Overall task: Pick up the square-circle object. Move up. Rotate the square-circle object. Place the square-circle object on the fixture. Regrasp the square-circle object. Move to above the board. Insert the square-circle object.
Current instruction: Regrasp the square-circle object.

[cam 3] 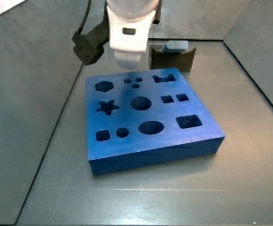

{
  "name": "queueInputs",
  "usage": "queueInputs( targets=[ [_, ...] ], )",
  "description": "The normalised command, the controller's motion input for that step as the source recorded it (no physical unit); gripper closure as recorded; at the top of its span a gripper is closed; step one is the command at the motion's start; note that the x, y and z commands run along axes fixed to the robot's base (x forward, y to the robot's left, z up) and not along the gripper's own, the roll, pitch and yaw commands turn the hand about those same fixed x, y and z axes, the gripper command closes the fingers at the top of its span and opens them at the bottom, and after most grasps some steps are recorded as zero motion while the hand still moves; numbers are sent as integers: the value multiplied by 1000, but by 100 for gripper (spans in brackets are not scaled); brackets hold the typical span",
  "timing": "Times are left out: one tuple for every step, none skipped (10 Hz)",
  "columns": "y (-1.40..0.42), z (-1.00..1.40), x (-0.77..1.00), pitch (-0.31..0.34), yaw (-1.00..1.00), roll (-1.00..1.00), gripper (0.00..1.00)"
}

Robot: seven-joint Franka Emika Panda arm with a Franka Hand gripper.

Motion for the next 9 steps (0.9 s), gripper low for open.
queueInputs(
  targets=[
    [-46, -11, 49, -30, 335, 76, 0],
    [-50, -11, 46, -80, 242, 76, 0],
    [-49, -9, 44, -88, 205, 71, 0],
    [-23, -4, 1000, -74, 167, 105, 0],
    [-20, -11, 1000, -67, 120, 110, 0],
    [-20, -32, 1000, -51, 73, 128, 0],
    [-22, -34, 1000, -49, 55, 136, 0],
    [-23, -39, 1000, -34, 24, 145, 0],
    [-24, -42, 1000, -18, 9, 144, 0]
  ],
)
